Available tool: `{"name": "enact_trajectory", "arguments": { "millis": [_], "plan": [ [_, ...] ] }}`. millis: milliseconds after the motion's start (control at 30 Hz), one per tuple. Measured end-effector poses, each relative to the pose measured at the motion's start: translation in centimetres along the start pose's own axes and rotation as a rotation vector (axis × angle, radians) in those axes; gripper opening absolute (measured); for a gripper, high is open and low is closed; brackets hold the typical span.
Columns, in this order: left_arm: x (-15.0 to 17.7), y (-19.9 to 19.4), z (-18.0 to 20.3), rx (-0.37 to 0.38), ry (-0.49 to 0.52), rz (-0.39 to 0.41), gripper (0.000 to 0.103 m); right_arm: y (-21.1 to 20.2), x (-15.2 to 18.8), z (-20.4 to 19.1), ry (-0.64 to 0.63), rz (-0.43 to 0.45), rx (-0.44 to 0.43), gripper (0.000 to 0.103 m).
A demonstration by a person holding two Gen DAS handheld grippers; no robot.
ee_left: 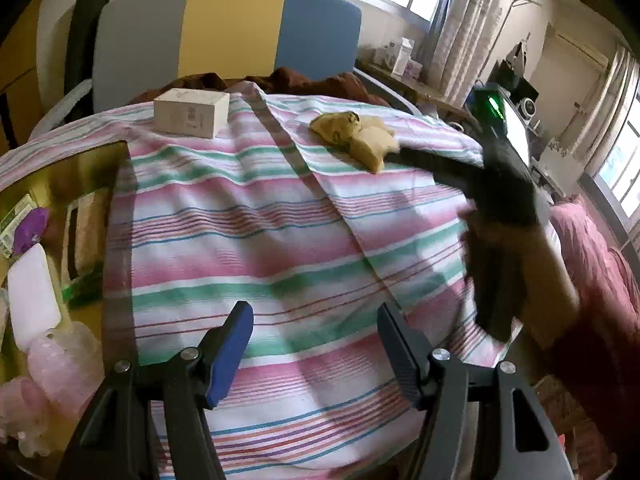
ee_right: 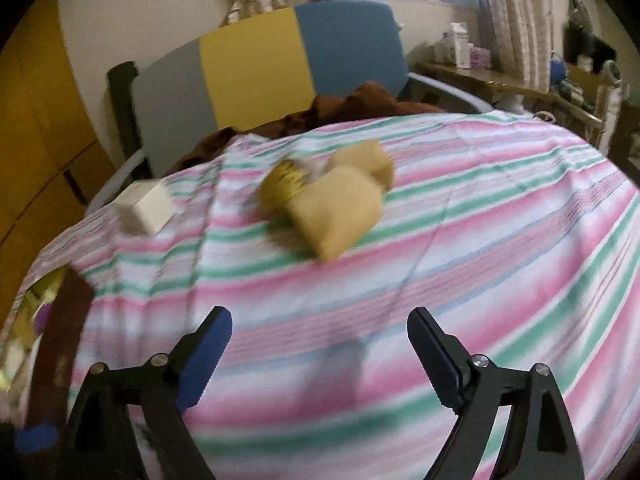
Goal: Organize objects
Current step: 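Grasp the yellow knit toy with the left tool while the right tool grasps a yellow sponge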
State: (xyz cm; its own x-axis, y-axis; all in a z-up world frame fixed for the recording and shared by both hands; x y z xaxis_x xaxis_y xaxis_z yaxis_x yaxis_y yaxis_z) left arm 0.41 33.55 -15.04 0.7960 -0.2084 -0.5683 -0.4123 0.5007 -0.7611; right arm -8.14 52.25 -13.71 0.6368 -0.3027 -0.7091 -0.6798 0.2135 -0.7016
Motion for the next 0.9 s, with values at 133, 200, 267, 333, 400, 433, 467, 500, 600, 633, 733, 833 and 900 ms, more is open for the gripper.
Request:
{"name": "enact_trajectory", "arguments": {
  "millis": [133, 200, 267, 333, 400, 433, 467, 500, 600, 633, 733, 833, 900],
  "plan": [
    [0.3, 0.3, -0.1, -0.012, 0.009, -0.012, 0.065, 2.6, -3.6, 1.2, 0.013, 0.008, 0.015, 0.091],
    [0.2, 0.3, -0.4, -0.018, 0.001, -0.012, 0.065, 4.0, -4.6, 0.9, -0.026, 0.002, 0.025, 0.091],
    [0.1, 0.3, -0.5, -0.025, -0.001, -0.014, 0.065, 5.6, -5.2, 0.4, -0.102, -0.003, 0.056, 0.091],
    [-0.3, 0.4, -0.7, -0.029, -0.003, -0.013, 0.065, 6.7, -5.3, 0.1, -0.168, -0.005, 0.07, 0.083],
    [-1.0, 0.7, -0.7, -0.033, -0.001, -0.009, 0.065, 7.3, -4.7, -0.4, -0.18, -0.024, 0.016, 0.065],
    [-1.5, 1.0, -0.6, -0.027, -0.003, -0.007, 0.065, 6.8, -4.9, -0.4, -0.177, 0.0, 0.013, 0.063],
    [-1.9, 1.2, -0.4, -0.02, -0.007, -0.005, 0.065, 6.5, -4.8, -0.4, -0.177, 0.008, 0.001, 0.061],
    [-2.5, 1.5, -0.1, -0.013, -0.01, -0.002, 0.065, 6.2, -4.6, -0.5, -0.177, 0.008, -0.005, 0.061],
    [-4.0, 2.6, 0.8, 0.018, -0.032, 0.006, 0.065, 5.1, -3.5, 0.3, -0.161, 0.009, 0.009, 0.06],
    [-4.3, 2.9, 1.0, 0.022, -0.036, 0.005, 0.065, 4.5, -3.2, 1.0, -0.147, 0.015, 0.027, 0.06],
    [-5.7, 4.6, 2.1, 0.035, -0.037, -0.001, 0.065, 3.1, -2.6, 3.0, -0.107, 0.039, 0.087, 0.06],
    [-7.9, 6.8, 3.1, 0.032, -0.027, 0.002, 0.068, 1.8, -1.6, 5.1, -0.037, 0.058, 0.148, 0.06],
    [-9.9, 8.6, 3.8, 0.021, -0.024, 0.008, 0.072, 1.3, -1.0, 6.2, 0.012, 0.065, 0.175, 0.06]
  ]
}}
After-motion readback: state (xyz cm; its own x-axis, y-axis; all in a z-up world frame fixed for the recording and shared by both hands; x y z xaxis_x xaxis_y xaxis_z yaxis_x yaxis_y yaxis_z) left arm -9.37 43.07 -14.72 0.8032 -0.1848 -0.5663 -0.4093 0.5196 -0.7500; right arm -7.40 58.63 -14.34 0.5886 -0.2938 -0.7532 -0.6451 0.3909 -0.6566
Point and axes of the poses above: each gripper's, at about its wrist camera, not at the fingertips, and y roughly the way its jaws point, z to its right, x to its underside, the point moved 10 cm from there along y, roughly the way its jaws point, and after that the axes turned 7 degrees about -y, right-handed, at the moved point
